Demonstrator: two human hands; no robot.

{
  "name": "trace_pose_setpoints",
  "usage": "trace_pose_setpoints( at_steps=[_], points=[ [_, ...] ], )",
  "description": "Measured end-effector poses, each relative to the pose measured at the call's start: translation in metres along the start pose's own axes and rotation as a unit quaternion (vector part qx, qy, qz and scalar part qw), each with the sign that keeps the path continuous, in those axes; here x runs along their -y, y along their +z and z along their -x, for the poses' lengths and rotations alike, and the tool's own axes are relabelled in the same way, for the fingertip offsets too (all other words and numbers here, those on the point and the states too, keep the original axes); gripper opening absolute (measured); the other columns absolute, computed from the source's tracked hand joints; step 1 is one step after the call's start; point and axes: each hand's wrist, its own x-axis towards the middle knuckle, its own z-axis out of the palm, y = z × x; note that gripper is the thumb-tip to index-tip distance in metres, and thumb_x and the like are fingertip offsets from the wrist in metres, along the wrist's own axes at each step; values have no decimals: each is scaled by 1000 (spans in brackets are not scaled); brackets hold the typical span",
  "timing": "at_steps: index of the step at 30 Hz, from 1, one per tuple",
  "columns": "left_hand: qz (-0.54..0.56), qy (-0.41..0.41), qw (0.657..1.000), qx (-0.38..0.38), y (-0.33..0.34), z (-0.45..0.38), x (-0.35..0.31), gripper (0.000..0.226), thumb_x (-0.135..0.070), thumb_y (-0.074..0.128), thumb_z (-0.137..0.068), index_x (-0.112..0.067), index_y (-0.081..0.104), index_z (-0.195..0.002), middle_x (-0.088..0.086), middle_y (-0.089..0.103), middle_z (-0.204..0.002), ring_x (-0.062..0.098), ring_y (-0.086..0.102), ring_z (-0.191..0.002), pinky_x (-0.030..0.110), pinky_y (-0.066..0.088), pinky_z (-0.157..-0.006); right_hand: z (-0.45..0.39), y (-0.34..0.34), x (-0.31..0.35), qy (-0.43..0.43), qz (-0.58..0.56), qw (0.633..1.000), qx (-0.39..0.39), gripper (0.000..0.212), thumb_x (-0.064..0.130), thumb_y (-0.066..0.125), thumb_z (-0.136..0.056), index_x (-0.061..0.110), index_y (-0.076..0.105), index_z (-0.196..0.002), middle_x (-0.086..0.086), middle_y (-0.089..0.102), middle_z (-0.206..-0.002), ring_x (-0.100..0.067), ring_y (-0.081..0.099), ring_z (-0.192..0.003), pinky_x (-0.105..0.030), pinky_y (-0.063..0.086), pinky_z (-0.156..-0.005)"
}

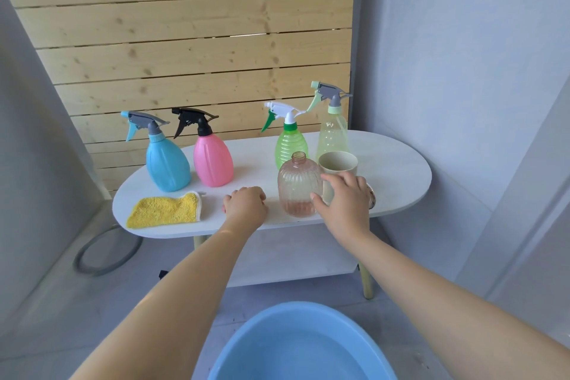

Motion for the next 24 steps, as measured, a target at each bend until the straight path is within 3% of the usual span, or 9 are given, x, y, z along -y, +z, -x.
trace_pose_setpoints(
  at_steps=[3, 5, 6, 8, 12, 17, 20, 22, 24],
  points=[
    [104, -20, 994, 0, -9, 11, 1, 20, -17, 55, -87, -19, 61, -107, 1, 66, -102, 23, 59, -102, 36, 48, -91, 8, 2, 6, -18, -47, 999, -5, 36, 26, 69, -81, 13, 64, -114, -4, 57, -110, -28, 46, -107, -32, 33, -92],
    [183, -33, 982, 12, -24, 18, 3, 5, -19, 57, -89, -16, 60, -88, 0, 66, -78, 12, 68, -73, 23, 53, -75, 15, 0, 14, -34, -81, 996, 16, 33, 23, 69, -81, 12, 64, -112, -4, 57, -109, -25, 50, -105, -31, 38, -89],
    [203, -36, 978, 27, -33, 22, 3, 18, -20, 55, -90, -15, 57, -73, 2, 64, -65, 9, 64, -60, 18, 51, -66, 18, -1, 19, -43, -103, 993, 29, 32, 23, 69, -82, 12, 64, -111, -3, 57, -109, -24, 52, -103, -31, 40, -85],
    [251, -59, 965, 57, -52, 29, 7, 32, -24, 55, -87, -12, 57, -57, 6, 63, -56, 14, 54, -58, 21, 46, -64, 24, -6, 31, -66, -142, 986, 64, 32, 23, 69, -83, 17, 63, -114, 2, 57, -107, -19, 56, -97, -27, 42, -78],
    [439, -128, 884, 98, -89, 51, 9, 17, -16, 59, -88, -7, 63, -74, 6, 69, -64, 15, 54, -68, 26, 52, -83, 33, -18, 54, -88, -199, 965, 148, 35, 31, 63, -88, 30, 59, -122, 11, 59, -112, -5, 54, -92, -11, 38, -75],
    [621, -157, 757, 129, -120, 75, 1, 10, -8, 65, -88, 0, 62, -86, 9, 66, -72, 19, 64, -71, 25, 59, -62, 38, -38, 74, -84, -284, 939, 176, 31, 35, 60, -91, 35, 61, -121, 24, 63, -105, -6, 60, -102, -19, 45, -87],
    [649, -152, 731, 147, -126, 86, -11, 12, -8, 66, -88, 1, 61, -82, 9, 68, -63, 19, 65, -69, 27, 57, -60, 39, -51, 78, -90, -281, 944, 147, 34, 34, 65, -88, 33, 62, -121, 27, 64, -100, 3, 60, -94, -15, 46, -83],
    [653, -147, 724, 165, -125, 93, -20, 14, -11, 67, -87, -1, 61, -79, 7, 67, -58, 19, 65, -68, 30, 56, -69, 37, -57, 77, -81, -275, 952, 112, 33, 28, 67, -86, 28, 64, -119, 21, 64, -96, 6, 59, -84, -7, 42, -76],
    [653, -143, 723, 176, -124, 95, -29, 16, -20, 69, -87, -6, 64, -81, 4, 69, -65, 18, 66, -72, 30, 56, -72, 33, -64, 77, -73, -260, 960, 74, 25, 26, 65, -88, 26, 68, -112, 14, 66, -92, 2, 59, -77, -8, 41, -68]
  ],
)
